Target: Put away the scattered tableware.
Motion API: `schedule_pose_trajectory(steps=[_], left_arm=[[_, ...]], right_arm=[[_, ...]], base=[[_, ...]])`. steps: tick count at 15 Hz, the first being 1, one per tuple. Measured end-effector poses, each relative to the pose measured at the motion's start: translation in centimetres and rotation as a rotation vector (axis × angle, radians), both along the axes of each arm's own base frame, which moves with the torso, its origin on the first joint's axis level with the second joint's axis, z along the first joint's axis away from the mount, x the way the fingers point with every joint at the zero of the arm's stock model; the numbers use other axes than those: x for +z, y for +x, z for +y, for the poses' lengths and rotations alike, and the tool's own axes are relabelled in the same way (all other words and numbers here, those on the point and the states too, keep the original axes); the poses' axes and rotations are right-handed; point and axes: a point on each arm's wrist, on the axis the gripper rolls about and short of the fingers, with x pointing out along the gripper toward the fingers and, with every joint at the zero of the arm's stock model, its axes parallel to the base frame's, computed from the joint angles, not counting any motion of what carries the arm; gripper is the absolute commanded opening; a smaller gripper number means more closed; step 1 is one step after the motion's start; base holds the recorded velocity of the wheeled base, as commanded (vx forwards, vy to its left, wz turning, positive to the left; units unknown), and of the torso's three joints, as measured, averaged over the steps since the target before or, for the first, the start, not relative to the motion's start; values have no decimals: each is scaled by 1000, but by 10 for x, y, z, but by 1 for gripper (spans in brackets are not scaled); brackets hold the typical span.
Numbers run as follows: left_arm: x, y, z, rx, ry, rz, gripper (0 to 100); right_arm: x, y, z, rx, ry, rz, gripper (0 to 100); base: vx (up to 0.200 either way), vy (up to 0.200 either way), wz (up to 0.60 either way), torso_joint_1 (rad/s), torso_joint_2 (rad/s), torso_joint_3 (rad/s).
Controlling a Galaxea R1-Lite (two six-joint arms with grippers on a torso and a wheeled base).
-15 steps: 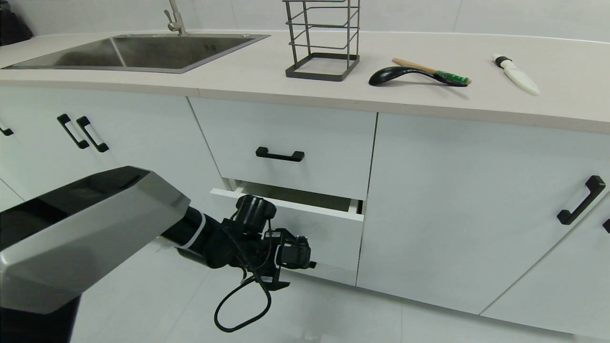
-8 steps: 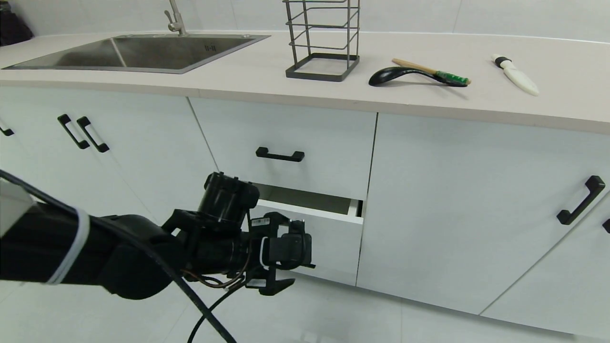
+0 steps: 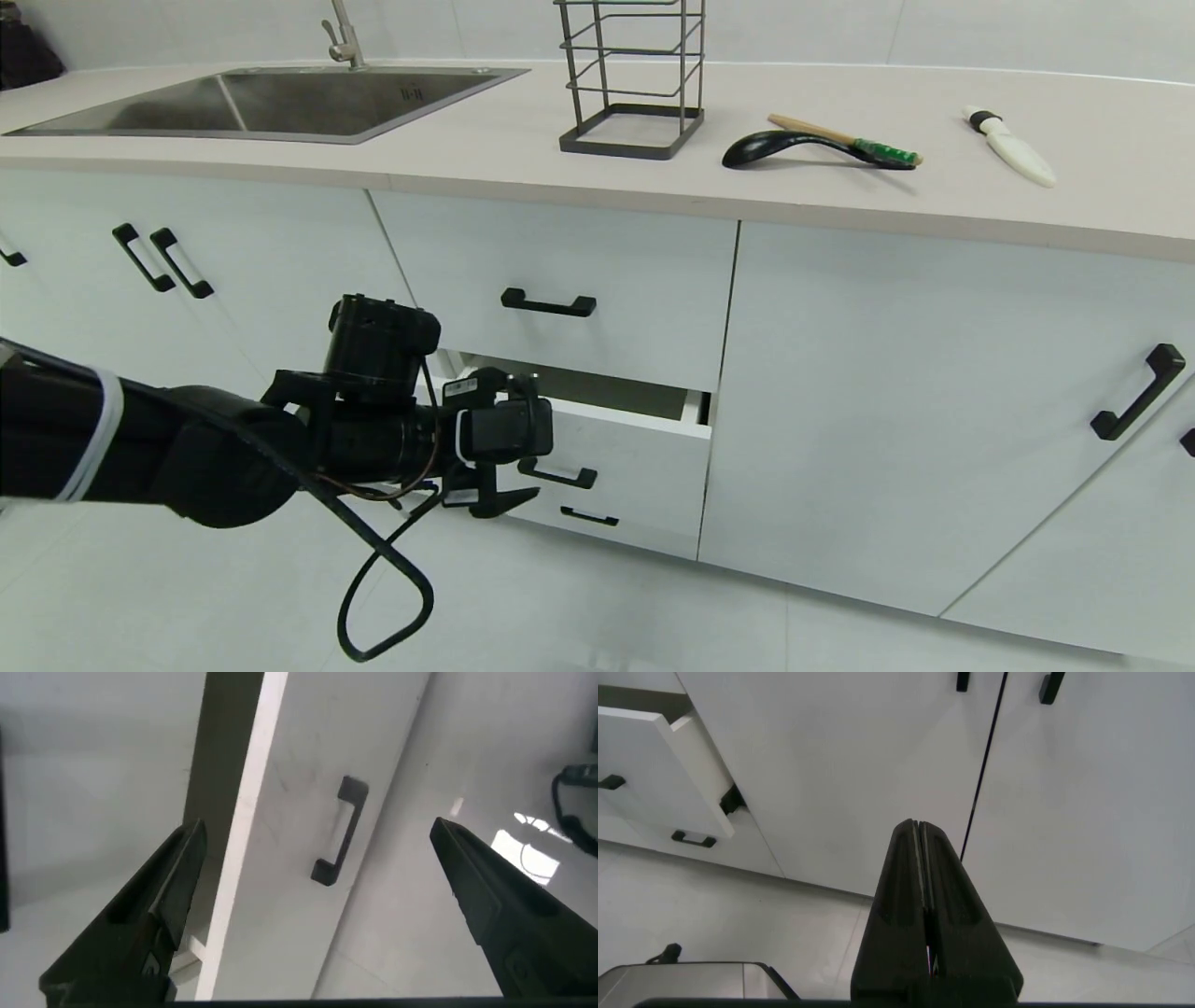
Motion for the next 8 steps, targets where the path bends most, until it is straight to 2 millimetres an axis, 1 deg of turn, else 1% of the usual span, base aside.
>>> schedule_pose_trajectory(steps=[2, 5, 8], left_arm=[[-6, 11, 5, 15, -1, 3, 100], [-7, 35, 0, 0, -25, -16, 100], [-15, 45, -3, -13, -30, 0, 100]], right_arm=[[0, 0, 0, 1, 0, 0, 0], [0, 0, 0, 1, 0, 0, 0], [0, 0, 0, 3, 0, 0, 0]], base=[[0, 0, 0, 0, 0, 0], [0, 0, 0, 0, 0, 0], [0, 0, 0, 0, 0, 0]])
